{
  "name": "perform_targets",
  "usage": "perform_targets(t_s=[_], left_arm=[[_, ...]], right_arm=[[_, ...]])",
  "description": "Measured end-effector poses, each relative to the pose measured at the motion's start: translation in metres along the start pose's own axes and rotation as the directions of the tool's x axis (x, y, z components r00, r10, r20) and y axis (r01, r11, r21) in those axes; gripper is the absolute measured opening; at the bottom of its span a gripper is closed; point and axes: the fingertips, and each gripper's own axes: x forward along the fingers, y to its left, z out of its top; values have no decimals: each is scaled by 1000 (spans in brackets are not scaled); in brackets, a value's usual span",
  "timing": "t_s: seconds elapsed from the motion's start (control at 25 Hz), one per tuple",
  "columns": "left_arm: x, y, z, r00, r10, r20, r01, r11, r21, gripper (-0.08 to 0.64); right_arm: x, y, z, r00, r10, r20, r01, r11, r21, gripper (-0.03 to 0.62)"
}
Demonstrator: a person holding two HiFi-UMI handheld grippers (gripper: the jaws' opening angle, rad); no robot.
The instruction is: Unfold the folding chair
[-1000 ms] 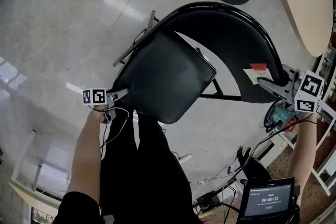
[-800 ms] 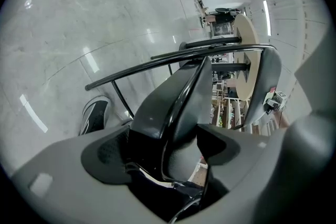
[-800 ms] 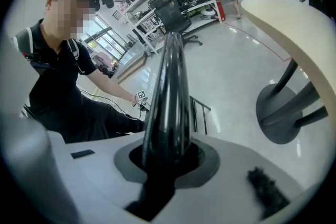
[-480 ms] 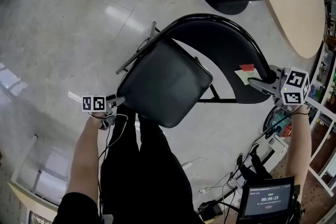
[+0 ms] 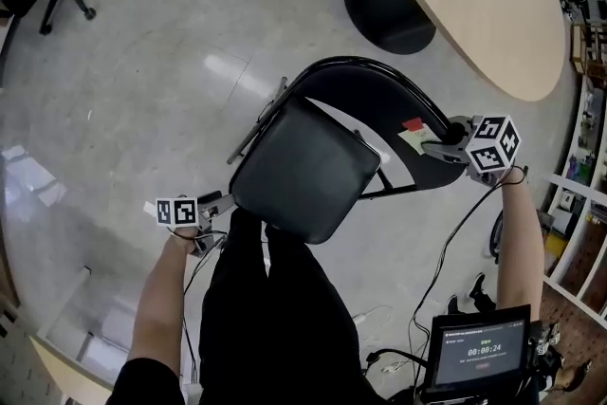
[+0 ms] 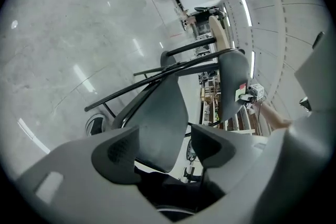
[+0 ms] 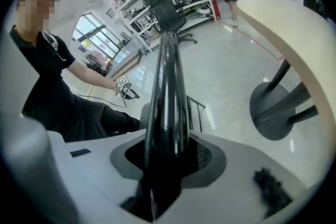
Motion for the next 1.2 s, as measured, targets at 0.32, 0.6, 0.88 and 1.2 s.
perform_targets(t_s=[0.32, 0.6, 0.88, 1.2], left_arm=[[25, -70, -8, 997, -82, 4, 81, 989, 126, 319], [-1, -180, 13, 959, -259, 112, 229, 946, 229, 258], [-48, -298, 57, 859, -476, 187, 402, 855, 328, 230], [-76, -413, 57, 800, -556, 225, 444, 802, 401, 230]], right_arm=[[-44, -9, 12, 979, -167, 118, 175, 983, -63, 146], [-130, 21, 15, 825, -329, 460, 311, 943, 117, 146], [-181, 104, 78, 445, -233, 865, 109, 973, 206, 146], [-232, 167, 94, -19, -161, 987, -247, 957, 152, 146]])
